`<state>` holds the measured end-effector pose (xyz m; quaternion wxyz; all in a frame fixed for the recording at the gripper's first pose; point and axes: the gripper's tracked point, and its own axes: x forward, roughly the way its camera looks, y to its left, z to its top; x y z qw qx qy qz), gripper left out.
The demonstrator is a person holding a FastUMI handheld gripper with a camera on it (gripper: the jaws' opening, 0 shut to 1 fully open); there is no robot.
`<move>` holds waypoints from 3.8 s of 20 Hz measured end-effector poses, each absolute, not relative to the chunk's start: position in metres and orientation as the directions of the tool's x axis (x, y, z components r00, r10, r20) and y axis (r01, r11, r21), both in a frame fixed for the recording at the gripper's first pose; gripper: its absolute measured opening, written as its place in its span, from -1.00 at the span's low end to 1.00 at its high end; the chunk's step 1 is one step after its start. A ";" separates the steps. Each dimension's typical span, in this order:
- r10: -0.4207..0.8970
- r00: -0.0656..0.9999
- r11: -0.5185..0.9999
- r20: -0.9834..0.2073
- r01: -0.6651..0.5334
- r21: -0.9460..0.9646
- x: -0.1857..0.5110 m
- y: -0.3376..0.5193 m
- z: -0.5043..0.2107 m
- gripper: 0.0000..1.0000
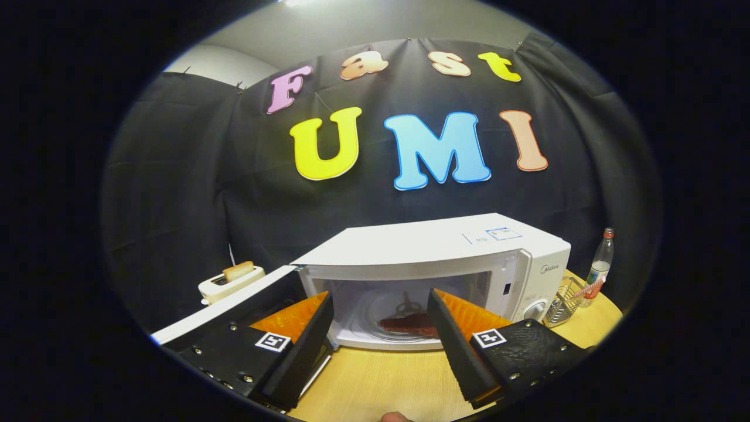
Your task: Open the microwave, put the food inside, and close the microwave door.
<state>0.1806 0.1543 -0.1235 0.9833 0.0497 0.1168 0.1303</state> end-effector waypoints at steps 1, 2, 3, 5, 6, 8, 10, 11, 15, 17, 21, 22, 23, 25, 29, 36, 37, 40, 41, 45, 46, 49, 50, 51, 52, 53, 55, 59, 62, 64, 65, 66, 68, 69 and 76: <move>0.284 0.935 0.957 -0.213 -0.260 0.132 0.170 0.161 -0.117 0.95; 0.296 0.932 0.953 -0.209 -0.272 0.134 0.159 0.167 -0.112 0.95; 0.308 0.929 0.949 -0.204 -0.285 0.135 0.149 0.172 -0.108 0.95; 0.336 0.922 0.939 -0.192 -0.313 0.141 0.129 0.187 -0.098 0.95; 0.352 0.918 0.933 -0.185 -0.329 0.143 0.118 0.195 -0.093 0.95; 0.385 0.906 0.920 -0.174 -0.363 0.145 0.099 0.210 -0.087 0.95; 0.416 0.895 0.907 -0.162 -0.394 0.149 0.080 0.226 -0.080 0.95; 0.436 0.886 0.897 -0.156 -0.414 0.153 0.069 0.235 -0.077 0.95; 0.534 0.838 0.842 -0.112 -0.515 0.160 0.032 0.276 -0.064 0.95; 0.584 0.804 0.809 -0.111 -0.565 0.165 0.012 0.298 -0.062 0.95; 0.673 0.732 0.736 -0.106 -0.651 0.186 -0.028 0.340 -0.062 0.95; 0.695 0.710 0.716 -0.111 -0.673 0.185 -0.037 0.350 -0.064 0.95; 0.712 0.692 0.701 -0.119 -0.690 0.180 -0.044 0.360 -0.069 0.95; 0.743 0.654 0.669 -0.143 -0.720 0.184 -0.061 0.376 -0.080 0.87; 0.770 0.611 0.637 -0.184 -0.749 0.184 -0.079 0.395 -0.101 0.86; 0.761 0.572 0.638 -0.306 -0.744 0.199 -0.080 0.401 -0.155 -0.10; 0.715 0.622 0.689 -0.320 -0.705 0.167 -0.067 0.392 -0.163 -0.08; 0.678 0.630 0.724 -0.377 -0.660 0.199 -0.054 0.377 -0.177 -0.88; 0.679 0.628 0.726 -0.379 -0.651 0.222 -0.053 0.374 -0.179 -0.88; 0.673 0.637 0.727 -0.376 -0.664 0.175 -0.048 0.366 -0.179 -0.98; 0.670 0.638 0.726 -0.381 -0.670 0.156 -0.046 0.361 -0.180 -0.98; 0.663 0.641 0.731 -0.387 -0.665 0.151 -0.051 0.340 -0.181 -0.98; 0.658 0.645 0.736 -0.389 -0.660 0.149 -0.049 0.333 -0.181 -0.98; 0.650 0.651 0.742 -0.393 -0.655 0.143 -0.046 0.326 -0.181 -0.98; 0.638 0.658 0.751 -0.401 -0.647 0.132 -0.043 0.318 -0.182 -0.98; 0.623 0.668 0.762 -0.407 -0.636 0.121 -0.039 0.308 -0.184 -0.98; 0.585 0.695 0.791 -0.418 -0.603 0.105 -0.027 0.285 -0.186 -0.98; 0.497 0.744 0.852 -0.447 -0.515 0.090 0.003 0.233 -0.194 -0.98; 0.436 0.776 0.889 -0.456 -0.449 0.087 0.028 0.197 -0.194 -0.98; 0.405 0.792 0.906 -0.457 -0.415 0.084 0.046 0.178 -0.195 -0.98; 0.389 0.800 0.914 -0.456 -0.399 0.080 0.053 0.168 -0.196 -0.98; 0.374 0.806 0.920 -0.458 -0.384 0.076 0.061 0.159 -0.196 -0.98; 0.348 0.815 0.932 -0.463 -0.356 0.075 0.078 0.143 -0.199 -0.98; 0.337 0.821 0.936 -0.461 -0.343 0.074 0.086 0.137 -0.199 -0.97; 0.262 0.857 0.964 -0.444 -0.253 0.079 0.143 0.098 -0.201 -0.97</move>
